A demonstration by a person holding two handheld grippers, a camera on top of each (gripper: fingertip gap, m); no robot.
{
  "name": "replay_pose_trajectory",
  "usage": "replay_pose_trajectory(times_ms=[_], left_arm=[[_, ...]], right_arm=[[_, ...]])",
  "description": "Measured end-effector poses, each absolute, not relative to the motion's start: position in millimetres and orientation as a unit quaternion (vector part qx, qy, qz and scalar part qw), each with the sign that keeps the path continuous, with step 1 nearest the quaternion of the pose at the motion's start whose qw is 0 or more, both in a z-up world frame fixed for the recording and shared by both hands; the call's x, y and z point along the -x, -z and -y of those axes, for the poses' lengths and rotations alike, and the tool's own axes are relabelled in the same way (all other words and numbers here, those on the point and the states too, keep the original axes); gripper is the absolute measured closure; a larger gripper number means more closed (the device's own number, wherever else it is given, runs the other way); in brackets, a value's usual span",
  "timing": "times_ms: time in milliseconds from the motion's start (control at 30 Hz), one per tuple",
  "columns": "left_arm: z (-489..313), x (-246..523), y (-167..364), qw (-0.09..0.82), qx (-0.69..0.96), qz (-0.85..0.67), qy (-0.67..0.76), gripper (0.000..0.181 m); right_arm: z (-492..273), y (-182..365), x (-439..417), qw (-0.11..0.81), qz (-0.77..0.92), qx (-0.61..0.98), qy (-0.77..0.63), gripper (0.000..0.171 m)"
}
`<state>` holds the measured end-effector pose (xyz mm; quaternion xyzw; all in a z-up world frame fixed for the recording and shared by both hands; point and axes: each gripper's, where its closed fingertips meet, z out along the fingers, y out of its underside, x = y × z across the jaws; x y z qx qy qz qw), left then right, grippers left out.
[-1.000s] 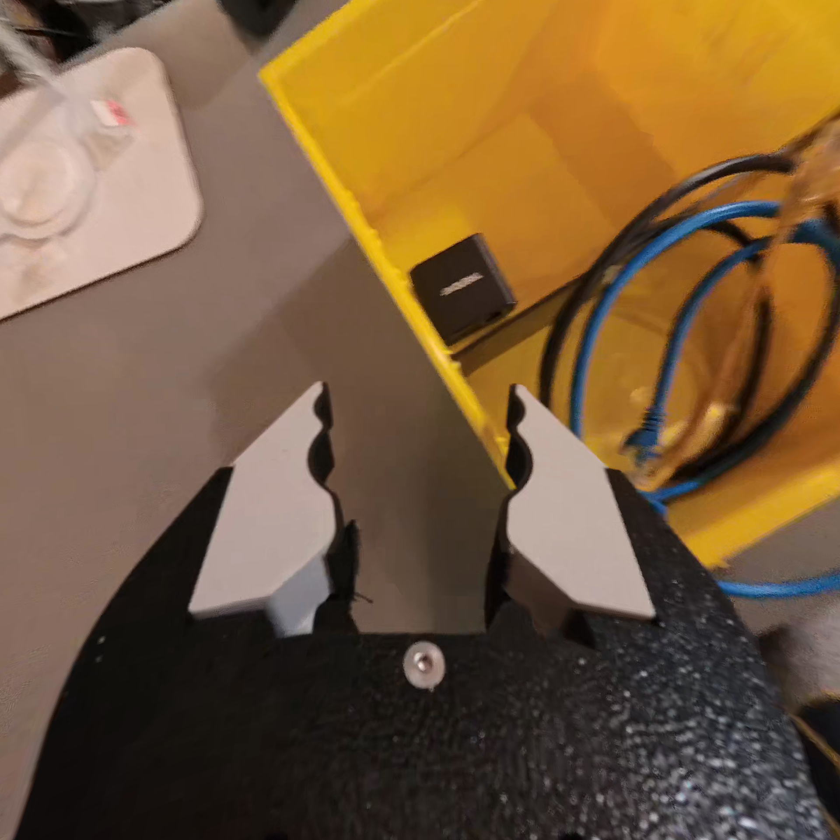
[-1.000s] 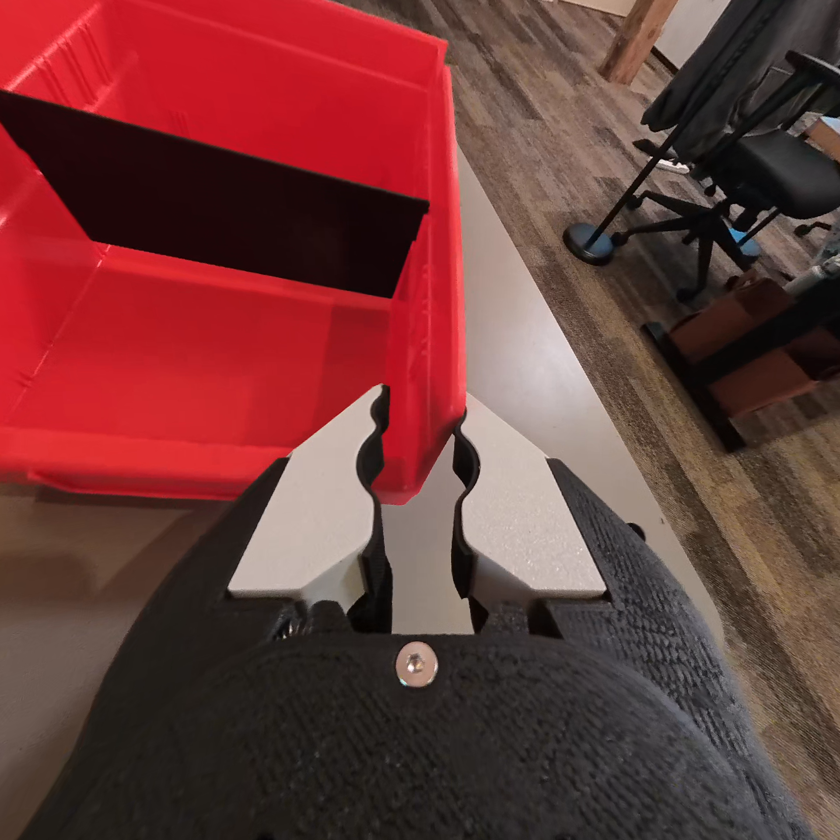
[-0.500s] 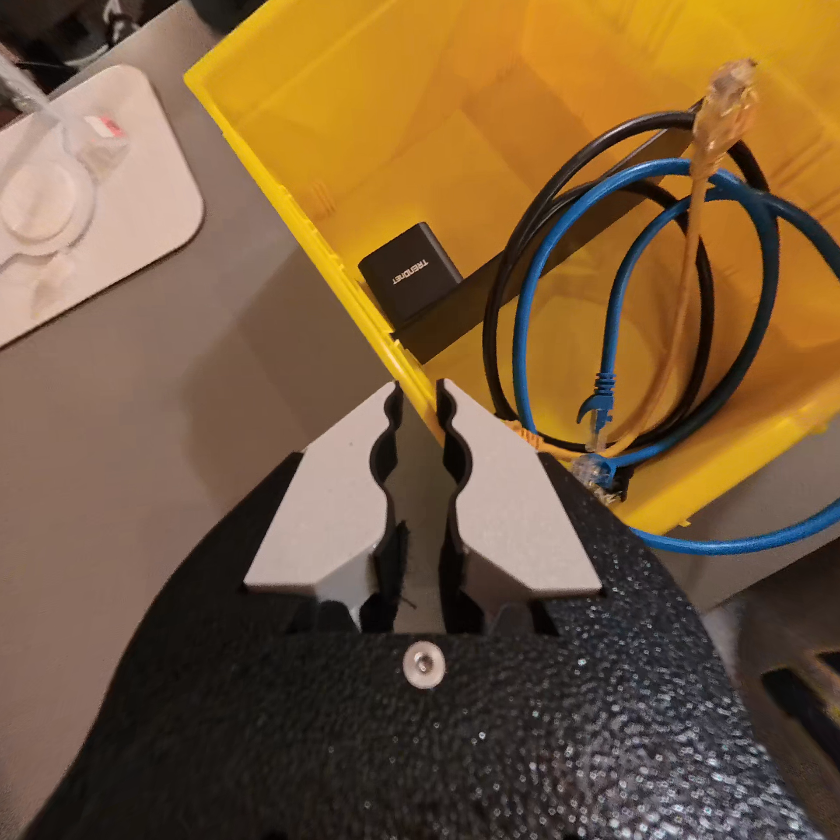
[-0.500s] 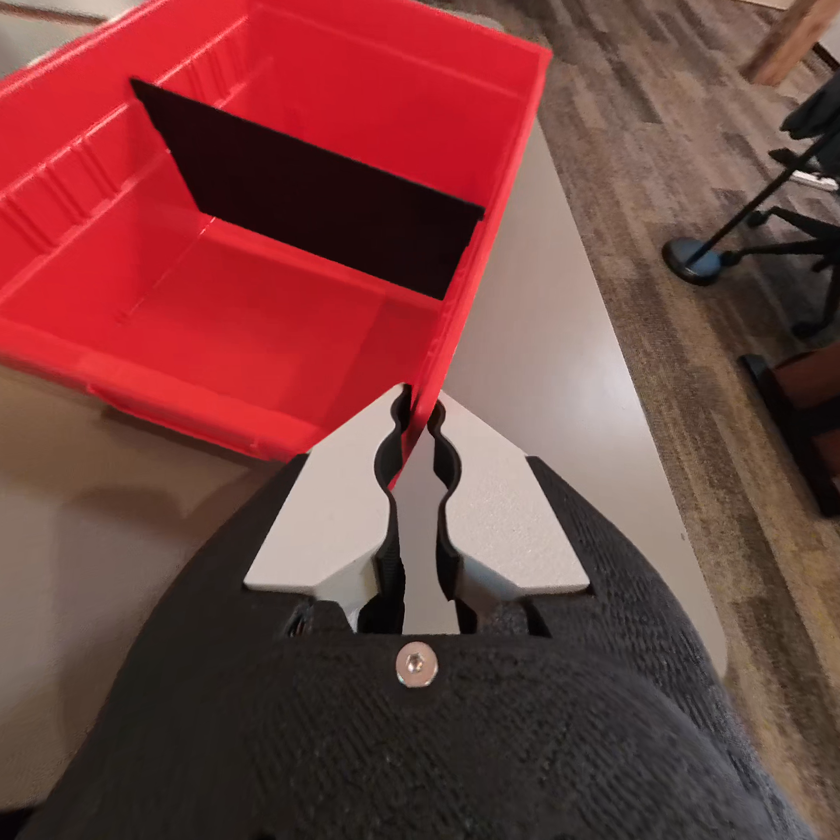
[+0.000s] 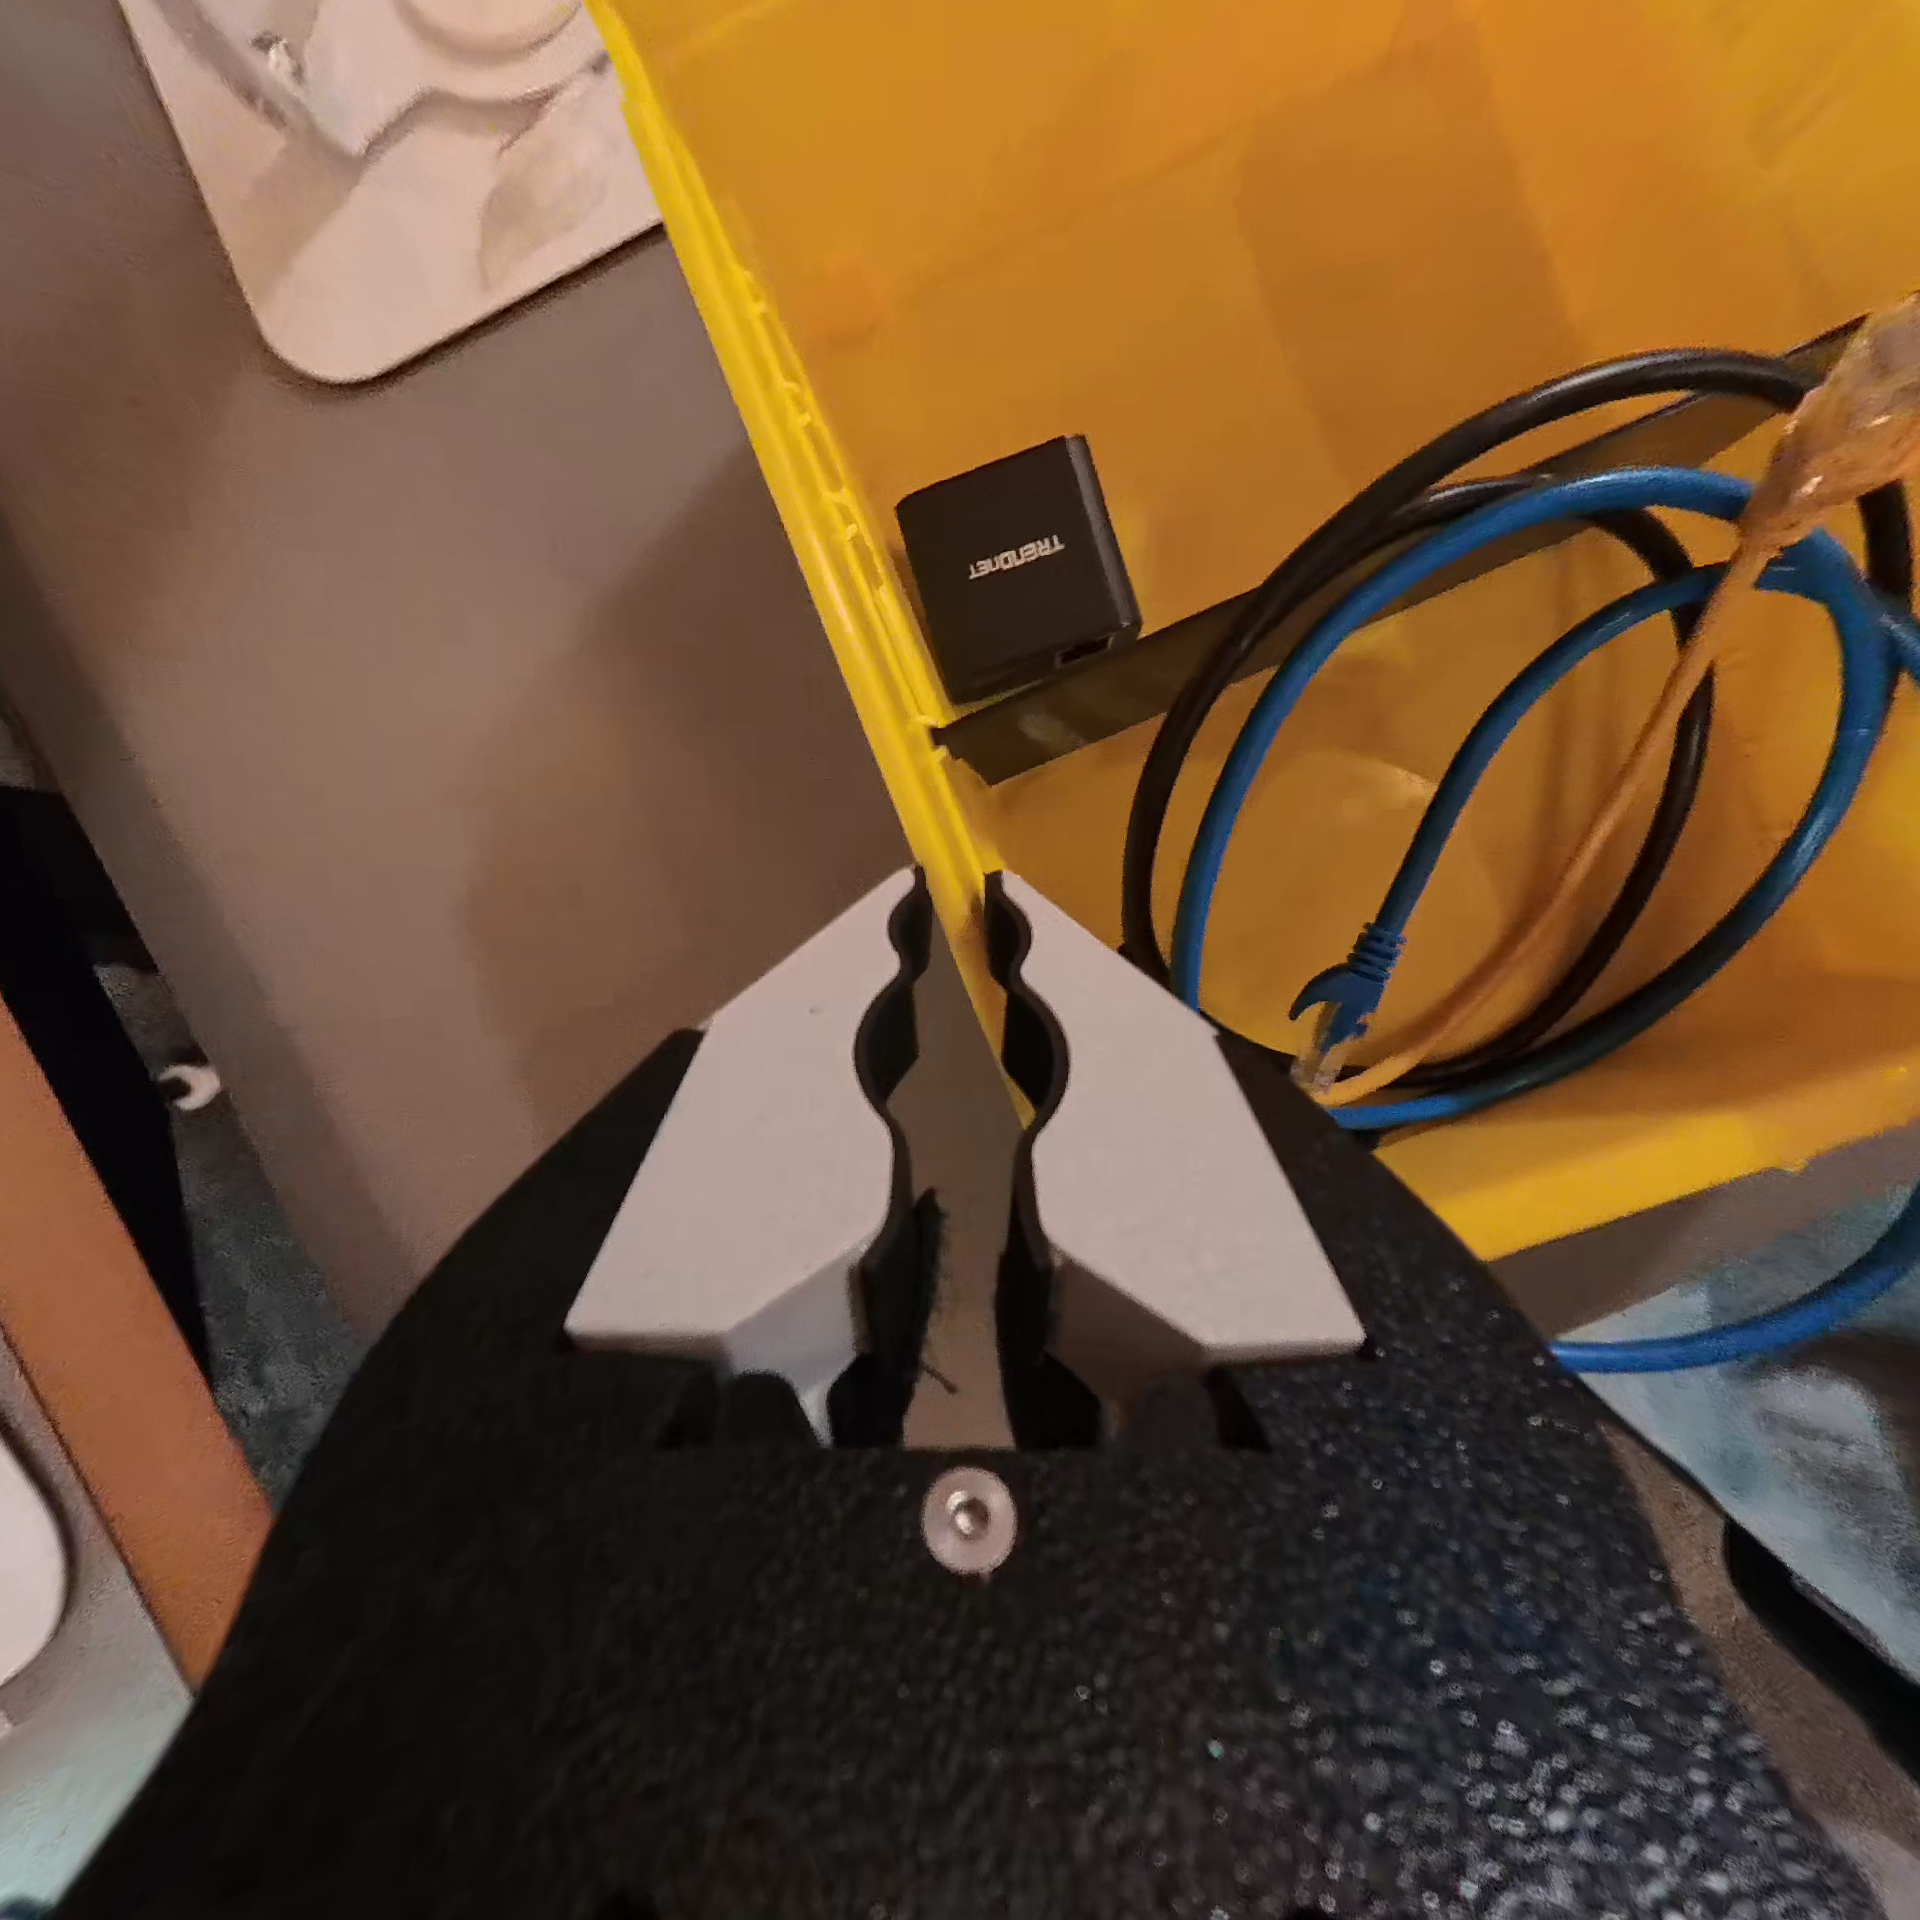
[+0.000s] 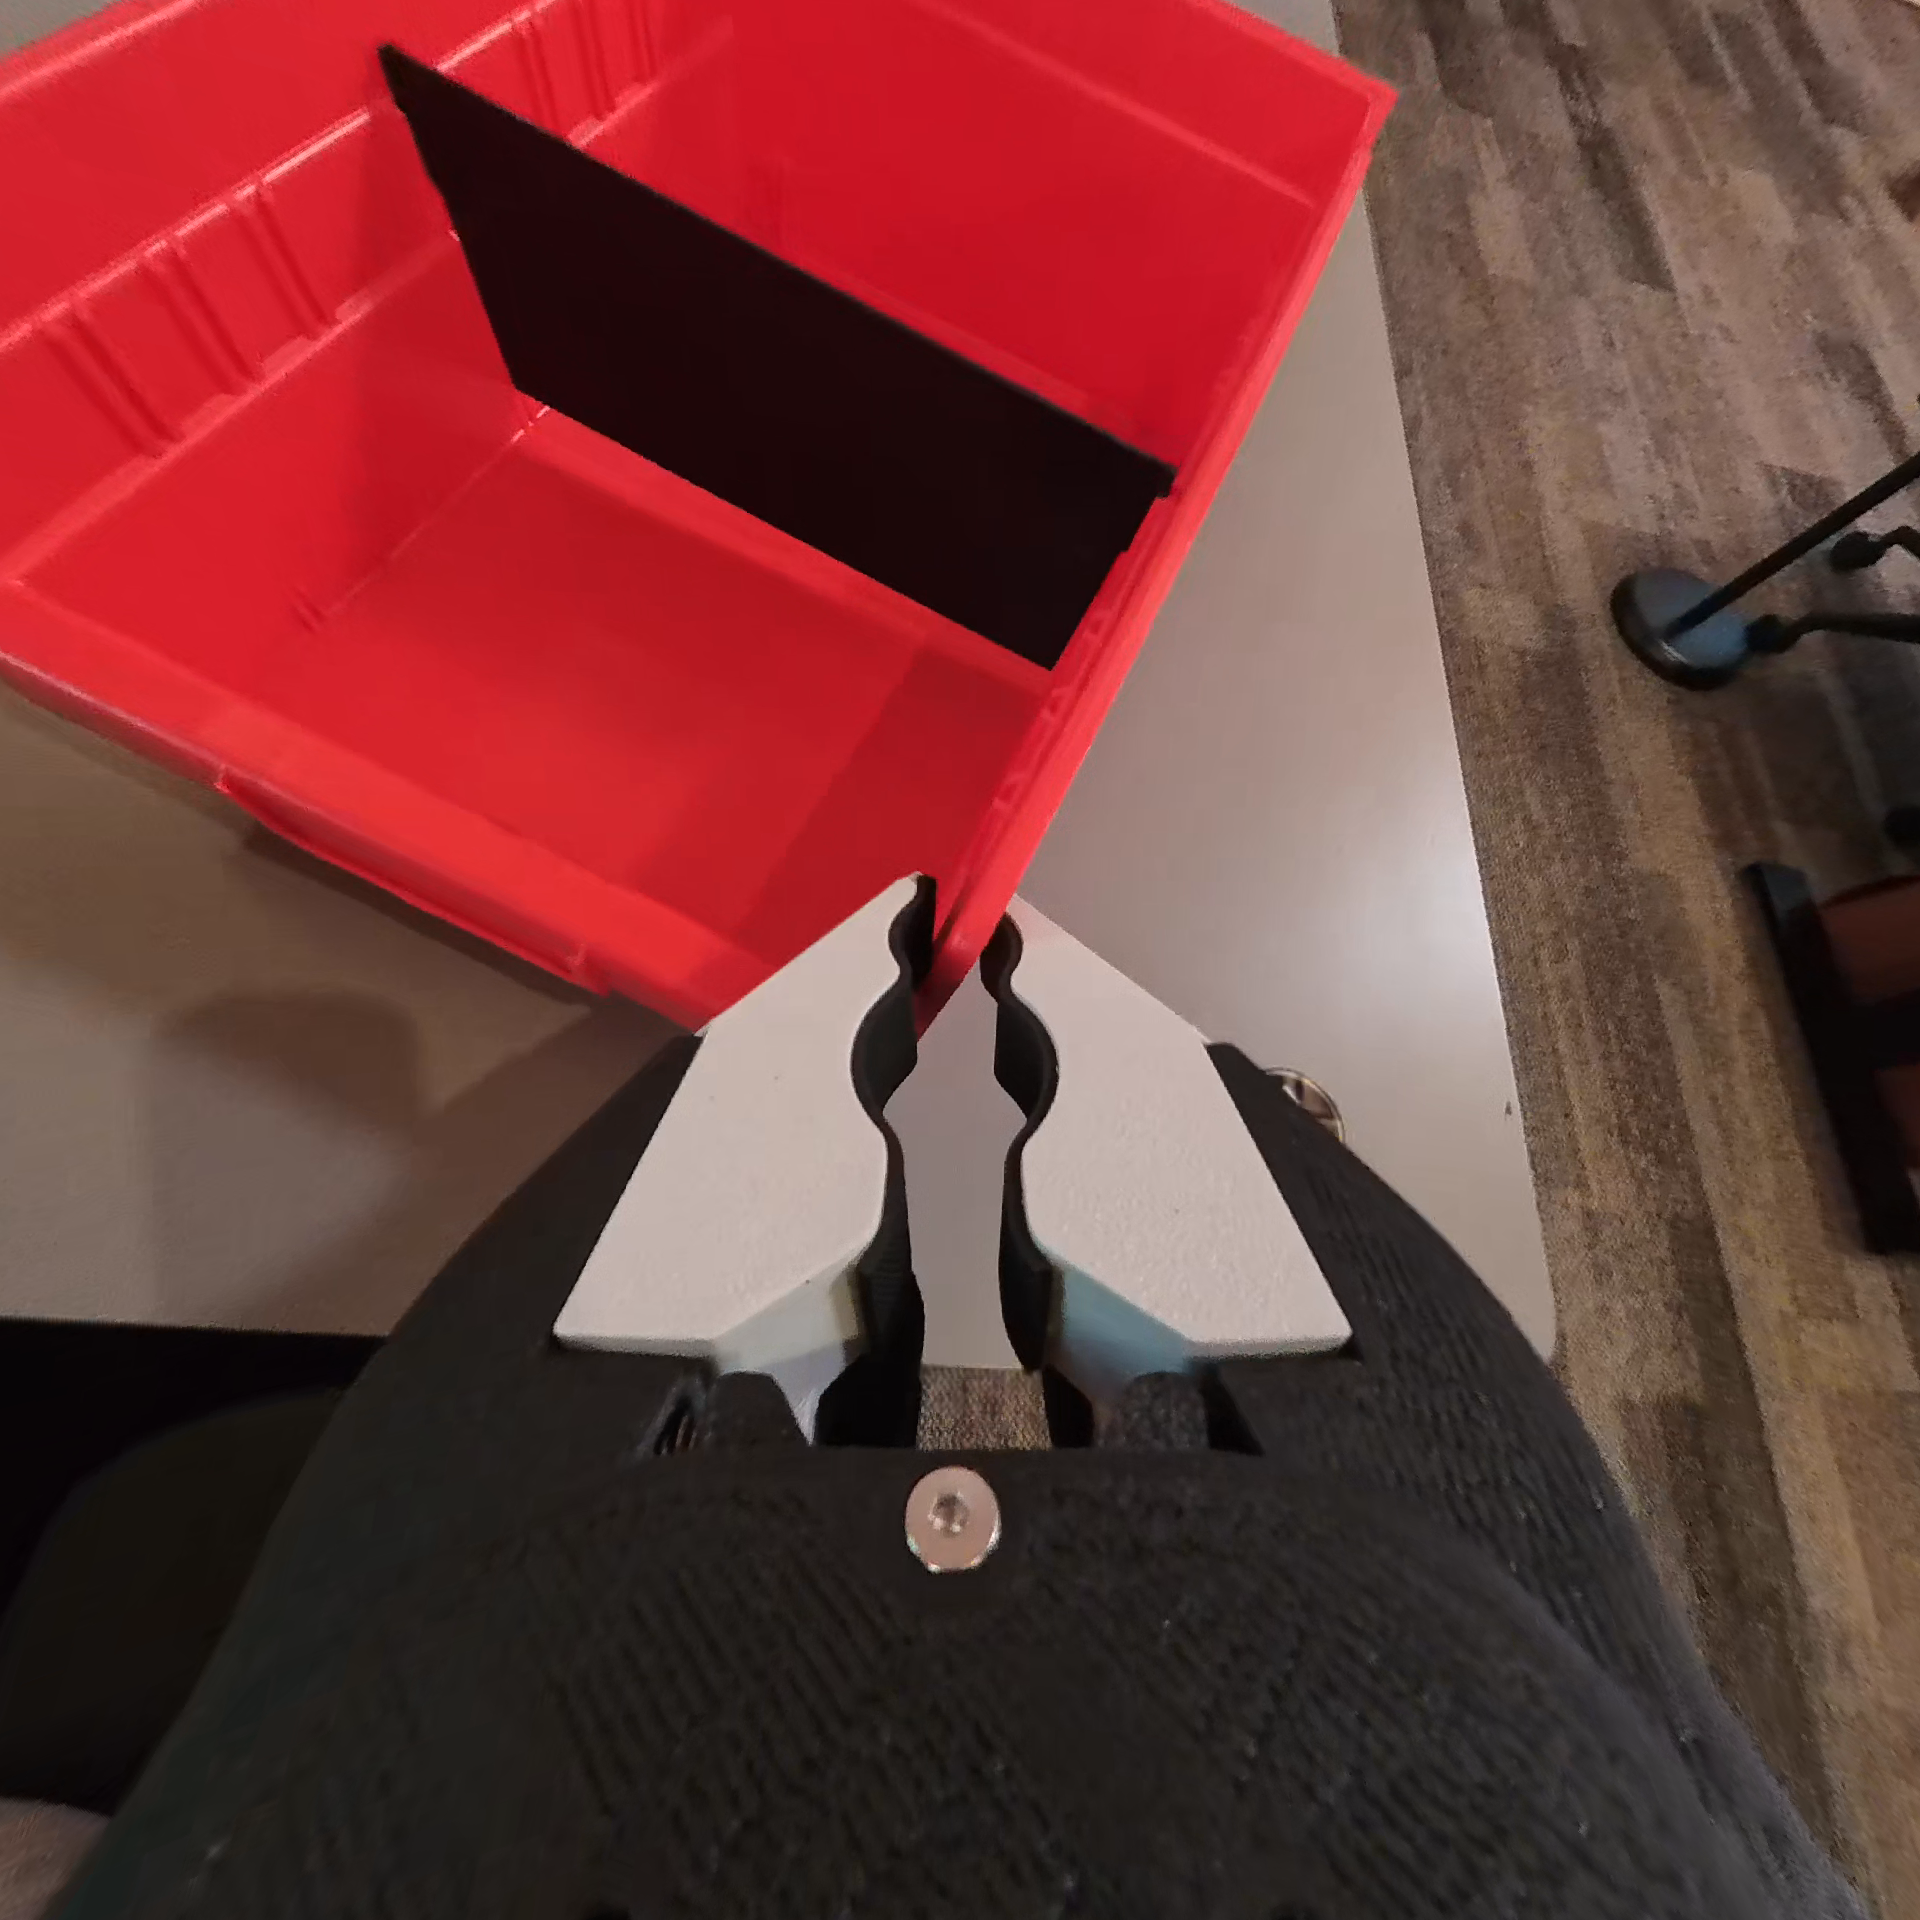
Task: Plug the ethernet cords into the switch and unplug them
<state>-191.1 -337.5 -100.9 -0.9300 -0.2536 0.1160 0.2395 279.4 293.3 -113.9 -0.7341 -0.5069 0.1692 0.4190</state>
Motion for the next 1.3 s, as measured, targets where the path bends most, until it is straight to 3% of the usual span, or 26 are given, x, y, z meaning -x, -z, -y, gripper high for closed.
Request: replay_pose_trajectory(times_ms=[33, 167, 233, 267, 367, 500, 733, 867, 967, 1133, 1167, 1300], left_arm=[[340.3, 191.1, 100.9, 0.238, 0.926, 0.266, -0.120, 0.173], [349.0, 189.3, 100.4, 0.221, 0.921, 0.284, -0.150, 0.172], [350.7, 190.5, 95.2, 0.227, 0.916, 0.290, -0.159, 0.163], [350.5, 193.6, 86.7, 0.240, 0.910, 0.293, -0.168, 0.158], [334.4, 203.3, 51.0, 0.304, 0.889, 0.293, -0.175, 0.149], [268.3, 200.6, 37.7, 0.320, 0.920, 0.190, -0.122, 0.142], [239.4, 226.4, 110.6, 0.047, 0.989, -0.101, -0.102, 0.128], [255.6, 231.0, 137.7, -0.059, 0.987, -0.142, -0.039, 0.122], [273.2, 237.8, 151.6, -0.131, 0.979, -0.156, -0.020, 0.114], [286.8, 249.5, 166.9, -0.196, 0.962, -0.187, -0.037, 0.099], [286.1, 253.0, 169.0, -0.203, 0.959, -0.191, -0.052, 0.089], [282.9, 252.4, 177.1, -0.196, 0.957, -0.208, -0.053, 0.079]], right_arm=[[-290.8, 113.9, -281.3, 0.416, 0.508, 0.736, -0.165, 0.165], [-284.4, 107.6, -287.3, 0.437, 0.499, 0.734, -0.147, 0.162], [-283.9, 80.9, -288.5, 0.491, 0.463, 0.721, -0.157, 0.132], [-281.6, 56.1, -286.9, 0.534, 0.440, 0.701, -0.171, 0.129], [-243.0, -31.3, -261.1, 0.657, 0.416, 0.576, -0.253, 0.131], [-156.0, -81.8, -186.6, 0.679, 0.464, 0.411, -0.393, 0.132], [-68.0, -27.8, -58.1, 0.614, 0.525, 0.295, -0.510, 0.135], [-51.5, -11.1, -38.9, 0.683, 0.533, 0.240, -0.438, 0.141], [-37.8, -1.0, -32.4, 0.668, 0.535, 0.229, -0.463, 0.142], [-34.2, 27.0, -18.6, 0.636, 0.564, 0.245, -0.466, 0.138], [-33.7, 29.8, -18.5, 0.629, 0.565, 0.248, -0.473, 0.138], [-36.5, 38.2, -18.2, 0.612, 0.568, 0.265, -0.483, 0.138]])
